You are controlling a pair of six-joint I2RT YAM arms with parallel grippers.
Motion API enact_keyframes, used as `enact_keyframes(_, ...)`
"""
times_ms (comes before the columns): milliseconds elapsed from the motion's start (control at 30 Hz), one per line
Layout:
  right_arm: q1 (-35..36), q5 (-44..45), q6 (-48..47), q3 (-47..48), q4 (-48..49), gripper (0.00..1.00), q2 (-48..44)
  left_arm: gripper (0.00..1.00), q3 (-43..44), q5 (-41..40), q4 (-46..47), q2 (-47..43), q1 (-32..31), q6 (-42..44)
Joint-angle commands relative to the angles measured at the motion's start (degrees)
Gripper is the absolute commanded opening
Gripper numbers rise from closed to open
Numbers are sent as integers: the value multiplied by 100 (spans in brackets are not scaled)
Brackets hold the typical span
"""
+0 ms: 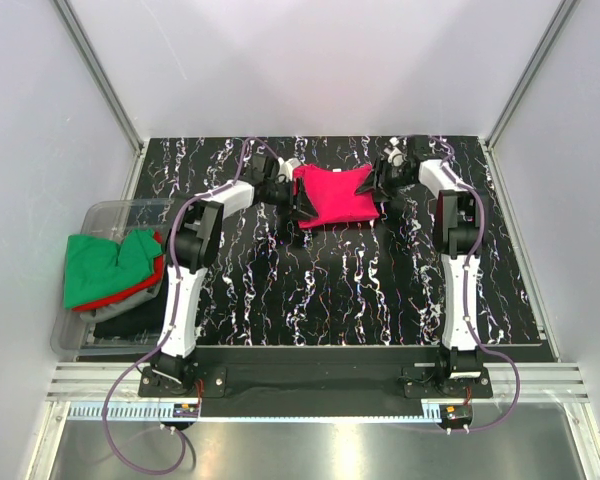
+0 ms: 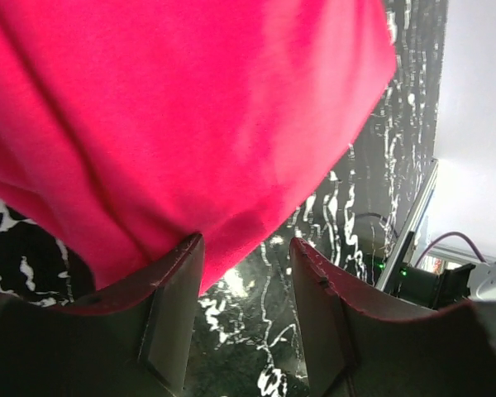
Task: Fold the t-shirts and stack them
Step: Neatly place the folded tshirt to the corner
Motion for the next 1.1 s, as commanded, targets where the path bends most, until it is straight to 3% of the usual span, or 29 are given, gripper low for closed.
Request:
enact_keyframes(0,215,178,43,136,-122,50,396,51,251,-70,38,15,-16,-19)
enact_keyframes(33,233,204,34,145,-131,44,405,51,251,-70,20,24,-16,-11)
enact_keyframes(67,242,204,8,154,-140,27,405,50,242,-79,29,24,-16,-11)
enact_keyframes(167,251,379,-168,154,-184,2,317,50,277,-96,29,15,-33,-2)
enact_keyframes(200,251,476,-368,206,-219,0,213,50,286,-123,3,-46,-33,42)
enact_keyframes(500,-83,1864,-2056,522,-1027,0,-859,54,594,-817,-1060,-985,10,1578)
enact_keyframes(667,-733,2480,-2532,944,-1484,0,-870,53,383,-975,-1500,-1382,125,2203)
enact_keyframes(867,-1400,3095,-3007,2050,-1572,0,-212,53,374,-1388,-2036,-1620,151,3074)
enact_keyframes(1067,-1735,3438,-2805,3957,-1564,0,1028,53,234,-1608,-2177,-1743,151,3338)
